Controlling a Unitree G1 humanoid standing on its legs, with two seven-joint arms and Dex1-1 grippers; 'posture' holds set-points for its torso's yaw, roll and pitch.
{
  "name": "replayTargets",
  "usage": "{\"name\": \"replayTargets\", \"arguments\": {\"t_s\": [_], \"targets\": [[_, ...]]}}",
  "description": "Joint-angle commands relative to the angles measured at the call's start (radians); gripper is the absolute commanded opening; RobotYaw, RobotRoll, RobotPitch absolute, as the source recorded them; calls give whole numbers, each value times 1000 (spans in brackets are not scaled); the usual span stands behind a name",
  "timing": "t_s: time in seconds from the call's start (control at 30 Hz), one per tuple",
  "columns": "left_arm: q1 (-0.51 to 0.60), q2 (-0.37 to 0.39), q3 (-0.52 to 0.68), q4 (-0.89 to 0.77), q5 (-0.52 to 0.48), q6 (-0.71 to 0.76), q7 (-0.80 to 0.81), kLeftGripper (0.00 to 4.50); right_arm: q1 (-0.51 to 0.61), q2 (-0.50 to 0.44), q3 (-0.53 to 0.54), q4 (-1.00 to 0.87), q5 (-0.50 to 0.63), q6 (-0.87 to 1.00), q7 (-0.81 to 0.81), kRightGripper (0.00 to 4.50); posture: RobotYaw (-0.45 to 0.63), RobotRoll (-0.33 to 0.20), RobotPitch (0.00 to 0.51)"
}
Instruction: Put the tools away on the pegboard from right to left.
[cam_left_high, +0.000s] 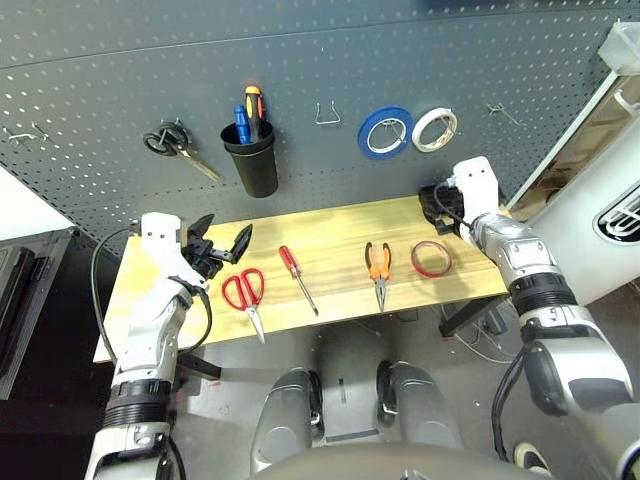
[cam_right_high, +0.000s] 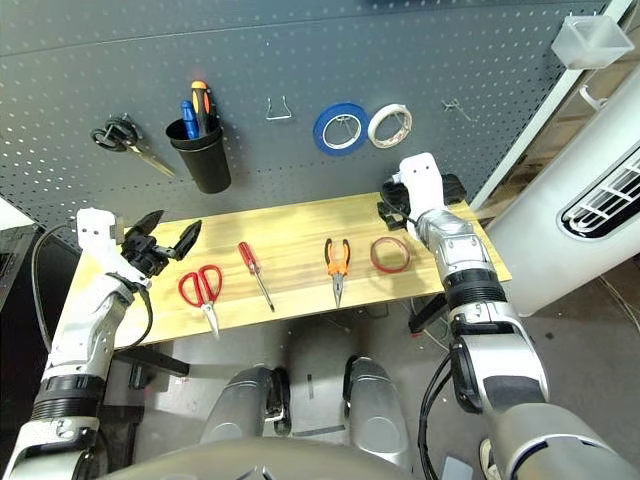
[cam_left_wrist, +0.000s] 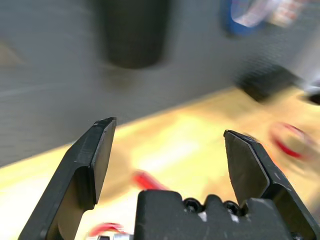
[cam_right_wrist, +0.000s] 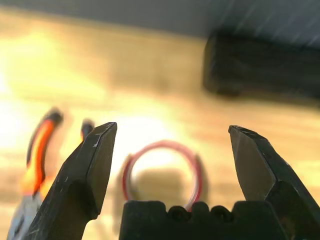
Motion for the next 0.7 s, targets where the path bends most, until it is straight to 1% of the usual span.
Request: {"name": "replayTargets", "arguments": {"t_s": [0.03,0.13,0.2,0.4,0.5,0.67,0.7], "targets": [[35,38,-52,-104,-33,98,-72,4481,-13,-8,28,34,-15,64,28,4500,-1,0,183],[57,66,-68,-165,-47,146,-99,4481,-14,-9,55,42,-29,93,46,4500,2,0,212],[66,80,-77,-189,-49,169,-111,4481,-19,-4,68,66,-39,102,46,4500,4,0,219],[114,114,-92,-266,-64,175,-165,4481,-24,25,94,118,-51,110,49,4500,18,0,272],[127,144,-109,-280,-43,175,-190,4481,-35,45,108,159,-62,105,43,4500,23,0,282],[132,145,-108,-273,-46,172,-190,4481,-56,67,109,220,-71,80,33,4500,33,0,281],[133,144,-108,-268,-44,167,-189,4481,-69,76,105,257,-71,70,22,4500,33,0,281]]}}
